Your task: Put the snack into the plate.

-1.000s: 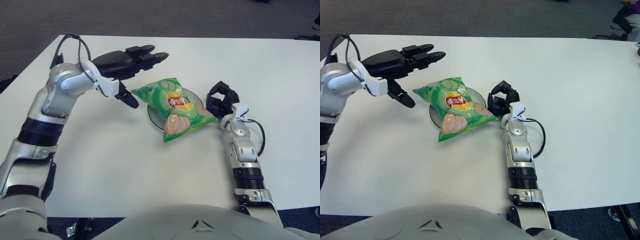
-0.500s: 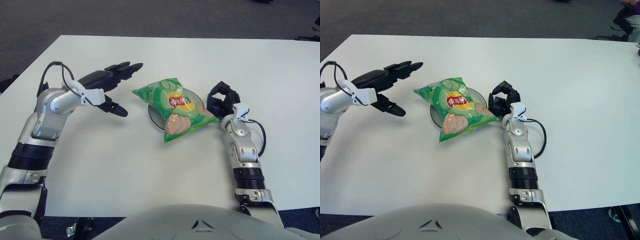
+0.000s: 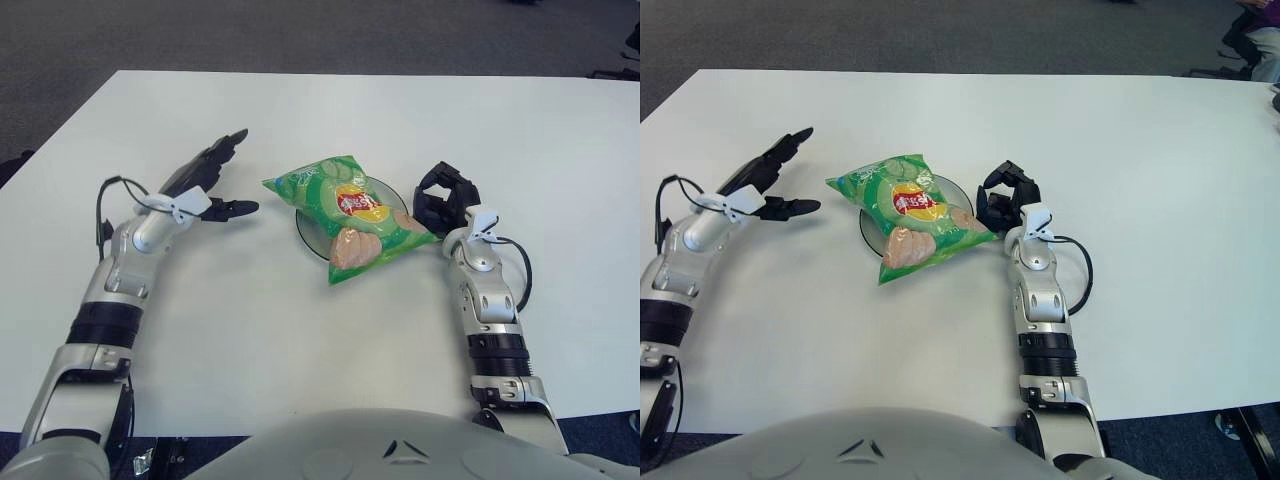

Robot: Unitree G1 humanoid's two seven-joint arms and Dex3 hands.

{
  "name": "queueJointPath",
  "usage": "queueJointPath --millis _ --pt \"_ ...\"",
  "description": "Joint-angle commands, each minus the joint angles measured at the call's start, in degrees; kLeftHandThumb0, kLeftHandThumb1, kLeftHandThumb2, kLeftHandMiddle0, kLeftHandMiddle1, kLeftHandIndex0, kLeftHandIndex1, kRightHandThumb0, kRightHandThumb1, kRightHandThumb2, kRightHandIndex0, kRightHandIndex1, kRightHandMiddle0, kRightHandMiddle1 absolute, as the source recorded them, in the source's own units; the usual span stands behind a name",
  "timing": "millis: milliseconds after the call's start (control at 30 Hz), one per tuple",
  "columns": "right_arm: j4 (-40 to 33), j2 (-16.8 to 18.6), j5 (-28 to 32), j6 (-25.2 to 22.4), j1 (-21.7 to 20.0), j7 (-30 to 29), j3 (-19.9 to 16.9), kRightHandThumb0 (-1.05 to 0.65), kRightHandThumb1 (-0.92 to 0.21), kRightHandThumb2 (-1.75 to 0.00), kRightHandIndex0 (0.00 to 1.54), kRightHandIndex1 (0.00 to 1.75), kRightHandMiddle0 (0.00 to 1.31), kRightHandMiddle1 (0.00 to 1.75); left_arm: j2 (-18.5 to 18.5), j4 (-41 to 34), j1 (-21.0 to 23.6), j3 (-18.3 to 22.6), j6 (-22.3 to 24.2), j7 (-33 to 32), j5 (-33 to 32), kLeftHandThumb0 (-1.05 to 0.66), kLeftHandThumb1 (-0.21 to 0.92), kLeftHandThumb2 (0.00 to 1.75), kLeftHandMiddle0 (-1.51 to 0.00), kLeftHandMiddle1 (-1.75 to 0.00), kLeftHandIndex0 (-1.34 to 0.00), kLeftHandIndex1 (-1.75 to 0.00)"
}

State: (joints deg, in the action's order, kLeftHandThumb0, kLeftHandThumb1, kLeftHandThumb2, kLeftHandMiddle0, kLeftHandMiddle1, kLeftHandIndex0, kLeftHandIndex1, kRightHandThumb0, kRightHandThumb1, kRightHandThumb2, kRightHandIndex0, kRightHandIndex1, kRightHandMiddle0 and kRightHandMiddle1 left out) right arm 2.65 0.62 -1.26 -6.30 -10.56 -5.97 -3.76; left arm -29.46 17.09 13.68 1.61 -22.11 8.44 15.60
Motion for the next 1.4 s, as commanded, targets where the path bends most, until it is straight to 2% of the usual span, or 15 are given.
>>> queueJointPath --millis 0,67,133,367,600,767,967,1167,1367 --pt "2.48 -0.31 0.13 -0.95 4.07 0.06 -0.55 -0.51 -0.26 -1.39 1.27 1.75 0.66 1.75 2.56 -1.25 -2.29 2.21 -0.37 -3.36 -2.35 -0.50 0.82 0.65 -0.37 -1.19 -0.10 -1.45" --pt "2.41 -0.27 0.14 -1.19 4.06 0.00 -0.59 -0.51 -0.26 -1.39 1.27 1.75 0.66 1.75 5.30 -5.64 -4.99 2.79 1.97 -4.78 -3.70 -0.41 0.86 0.60 -0.40 -1.31 -0.17 -1.62" --pt "2.31 -0.22 0.12 -1.45 4.05 -0.08 -0.62 -0.51 -0.26 -1.39 1.27 1.75 0.66 1.75 7.61 -8.37 -6.47 3.39 3.88 -5.98 -5.03 -0.39 0.82 0.66 -0.44 -1.40 -0.22 -1.68" --pt "2.04 -0.12 0.26 -1.72 4.07 -0.02 -0.70 -0.50 -0.26 -1.39 1.27 1.75 0.66 1.75 13.20 -11.42 -7.71 5.06 9.55 -8.72 -8.86 -0.40 0.62 0.92 -0.72 -1.70 -0.38 -1.74" --pt "2.23 -0.16 0.36 -1.74 3.84 0.03 -0.76 -0.50 -0.26 -1.39 1.27 1.75 0.66 1.75 18.71 -14.99 -9.73 5.70 14.85 -10.75 -13.20 -0.42 0.51 1.07 -0.91 -1.74 -0.46 -1.75" --pt "2.29 -0.20 0.45 -1.77 3.79 0.11 -0.80 -0.50 -0.26 -1.38 1.27 1.75 0.66 1.75 21.59 -17.93 -11.08 5.97 18.74 -13.90 -13.96 -0.45 0.42 1.19 -1.03 -1.75 -0.53 -1.75" --pt "2.31 -0.23 0.62 -2.11 3.60 0.17 -0.93 -0.50 -0.27 -1.38 1.26 1.75 0.66 1.75 23.46 -20.48 -12.45 6.02 21.51 -15.22 -16.21 -0.48 0.32 1.31 -1.15 -1.75 -0.61 -1.75" --pt "2.12 -0.31 0.59 -2.23 3.61 0.22 -1.00 -0.50 -0.26 -1.38 1.27 1.75 0.66 1.75 25.37 -22.77 -14.18 6.69 24.62 -13.93 -22.73 -0.50 0.24 1.41 -1.26 -1.75 -0.67 -1.75" --pt "1.98 -0.47 0.44 -2.28 3.68 0.26 -1.00 -0.50 -0.26 -1.39 1.27 1.75 0.66 1.75 25.85 -23.32 -14.85 6.46 25.52 -14.48 -24.97 -0.54 0.16 1.51 -1.32 -1.75 -0.74 -1.75"
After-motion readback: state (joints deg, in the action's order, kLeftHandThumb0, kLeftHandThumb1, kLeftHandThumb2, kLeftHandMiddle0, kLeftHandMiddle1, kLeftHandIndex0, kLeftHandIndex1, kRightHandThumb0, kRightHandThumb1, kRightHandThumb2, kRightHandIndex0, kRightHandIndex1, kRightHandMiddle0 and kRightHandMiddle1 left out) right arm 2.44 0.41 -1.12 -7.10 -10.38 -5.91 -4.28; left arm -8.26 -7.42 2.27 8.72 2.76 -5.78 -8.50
